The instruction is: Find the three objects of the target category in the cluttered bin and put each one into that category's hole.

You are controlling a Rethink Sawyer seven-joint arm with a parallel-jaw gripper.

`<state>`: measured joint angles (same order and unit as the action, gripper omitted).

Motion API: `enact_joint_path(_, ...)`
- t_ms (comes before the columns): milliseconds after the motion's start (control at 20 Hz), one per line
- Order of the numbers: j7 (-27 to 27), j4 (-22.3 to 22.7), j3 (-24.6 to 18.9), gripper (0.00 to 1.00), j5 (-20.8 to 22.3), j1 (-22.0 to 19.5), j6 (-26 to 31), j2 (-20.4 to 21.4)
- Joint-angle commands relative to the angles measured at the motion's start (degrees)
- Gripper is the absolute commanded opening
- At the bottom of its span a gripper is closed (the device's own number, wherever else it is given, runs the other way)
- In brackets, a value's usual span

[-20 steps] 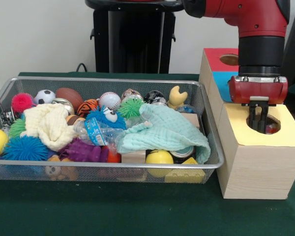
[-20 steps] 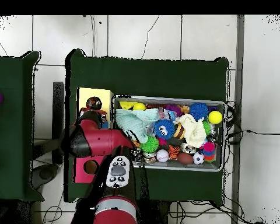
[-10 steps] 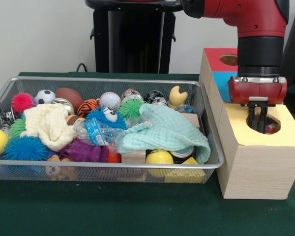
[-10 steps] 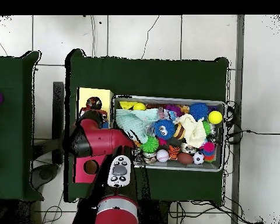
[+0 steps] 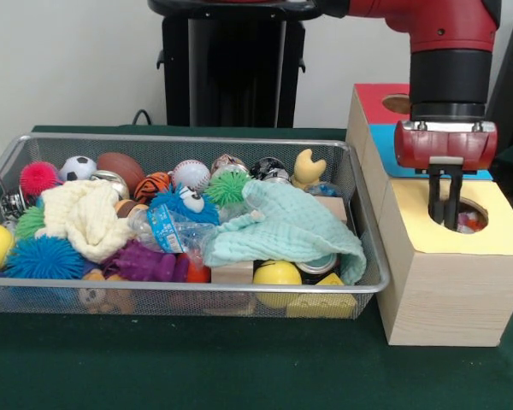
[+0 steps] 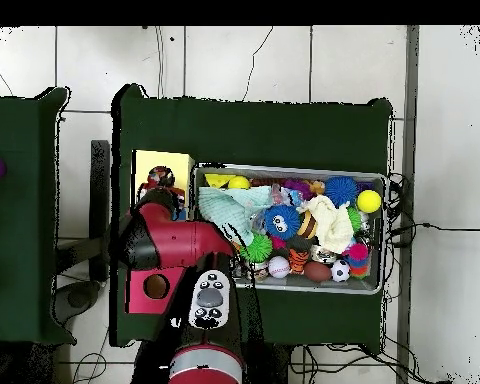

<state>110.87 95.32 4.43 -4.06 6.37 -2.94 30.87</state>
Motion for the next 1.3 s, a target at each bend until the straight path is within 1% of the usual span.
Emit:
enact_joint_path(50, 4.9, 7.8, -2.8, 0.00, 2.2, -2.8, 9.8, 1.5)
enact_joint_path(250, 4.7, 8.2, -2.9, 0.00, 2.3, -3.1, 10.7, 2.3)
enact_joint_path(500, 4.5, 8.2, -3.2, 0.00, 2.2, -3.4, 10.8, 2.3)
enact_joint_path(800, 4.8, 7.5, -3.1, 0.00, 2.2, -3.2, 9.2, 0.6)
enact_joint_path(1300, 6.2, 5.6, -2.3, 0.00, 1.4, -1.6, 5.9, -3.1)
